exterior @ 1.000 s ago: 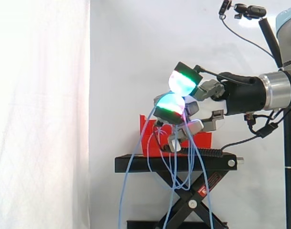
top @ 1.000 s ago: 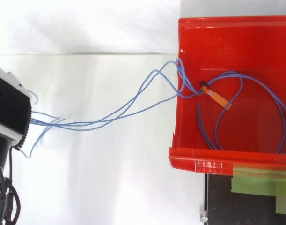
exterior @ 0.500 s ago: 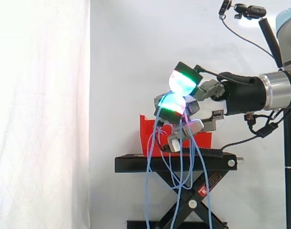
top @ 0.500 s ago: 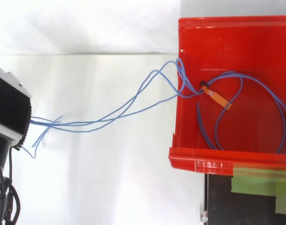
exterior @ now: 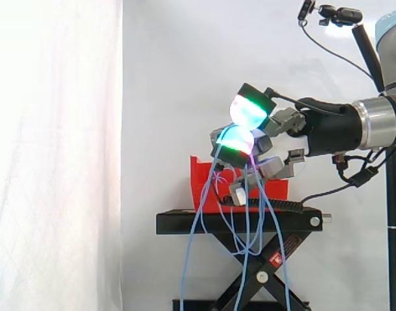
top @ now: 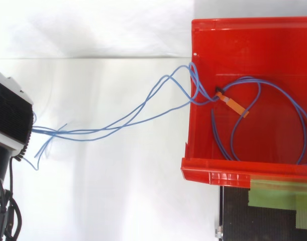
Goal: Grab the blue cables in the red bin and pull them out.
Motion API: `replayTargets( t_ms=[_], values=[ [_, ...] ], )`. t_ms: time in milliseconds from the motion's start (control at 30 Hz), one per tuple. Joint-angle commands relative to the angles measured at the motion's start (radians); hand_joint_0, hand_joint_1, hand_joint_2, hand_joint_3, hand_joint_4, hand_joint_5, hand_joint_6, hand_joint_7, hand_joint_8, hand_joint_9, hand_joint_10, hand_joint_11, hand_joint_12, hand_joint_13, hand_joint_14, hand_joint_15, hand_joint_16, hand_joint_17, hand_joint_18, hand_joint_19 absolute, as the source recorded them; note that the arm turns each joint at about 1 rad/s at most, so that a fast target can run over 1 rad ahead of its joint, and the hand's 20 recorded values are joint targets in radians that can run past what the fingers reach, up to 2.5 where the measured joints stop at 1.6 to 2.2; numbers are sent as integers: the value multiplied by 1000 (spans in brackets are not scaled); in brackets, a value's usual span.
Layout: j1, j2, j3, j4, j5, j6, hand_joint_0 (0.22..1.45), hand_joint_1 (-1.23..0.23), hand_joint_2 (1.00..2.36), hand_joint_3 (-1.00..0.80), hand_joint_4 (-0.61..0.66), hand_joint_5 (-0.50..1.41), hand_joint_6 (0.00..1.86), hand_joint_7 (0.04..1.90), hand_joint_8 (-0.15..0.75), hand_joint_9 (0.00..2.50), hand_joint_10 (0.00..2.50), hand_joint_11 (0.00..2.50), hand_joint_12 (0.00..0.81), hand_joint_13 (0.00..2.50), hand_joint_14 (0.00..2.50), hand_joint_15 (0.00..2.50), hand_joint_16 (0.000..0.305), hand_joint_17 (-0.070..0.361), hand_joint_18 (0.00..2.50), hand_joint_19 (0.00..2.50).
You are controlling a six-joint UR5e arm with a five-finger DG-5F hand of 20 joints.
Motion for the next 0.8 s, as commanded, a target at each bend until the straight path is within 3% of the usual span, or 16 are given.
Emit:
replayTargets(
  t_ms=[0, 100, 167, 200, 300, 333, 467, 767],
  values=[
    [0, 0, 0, 0, 0, 0, 943, -1043, 1004, -888, 46, 551, 1175, 475, 218, 795, 2362, 1286, 318, 1286, 630, 1565, 49, 109, 878, 776],
    [0, 0, 0, 2, 0, 0, 954, -1041, 1004, -894, 47, 554, 1178, 465, 228, 769, 2500, 1288, 316, 1206, 1034, 1471, 47, 106, 923, 839],
    [0, 0, 0, 2, 0, 0, 956, -1039, 1003, -893, 47, 556, 1177, 460, 230, 747, 2500, 1250, 322, 1139, 1495, 1330, 45, 102, 978, 940],
    [0, 0, 0, 0, 0, 0, 957, -1039, 1003, -894, 47, 556, 1175, 461, 225, 740, 2500, 1257, 326, 1128, 1537, 1349, 45, 101, 1000, 986],
    [0, 0, 0, 0, 0, -2, 962, -1040, 1003, -897, 49, 559, 1168, 468, 232, 714, 2500, 1226, 321, 1014, 2103, 1222, 43, 97, 1085, 1153],
    [0, 0, 0, 0, 0, 0, 965, -1041, 1003, -902, 48, 564, 1168, 462, 232, 702, 2500, 1215, 321, 947, 2450, 1174, 42, 95, 1158, 1244],
    [0, 0, 0, 0, 0, 0, 974, -1044, 1004, -909, 50, 570, 1158, 471, 240, 674, 2500, 1184, 318, 885, 2500, 1191, 39, 89, 1256, 1480],
    [0, 2, 0, 2, 0, -2, 983, -1043, 1002, -917, 50, 571, 1158, 466, 238, 630, 2500, 1253, 330, 849, 2500, 1233, 39, 87, 1363, 1748]
  ],
)
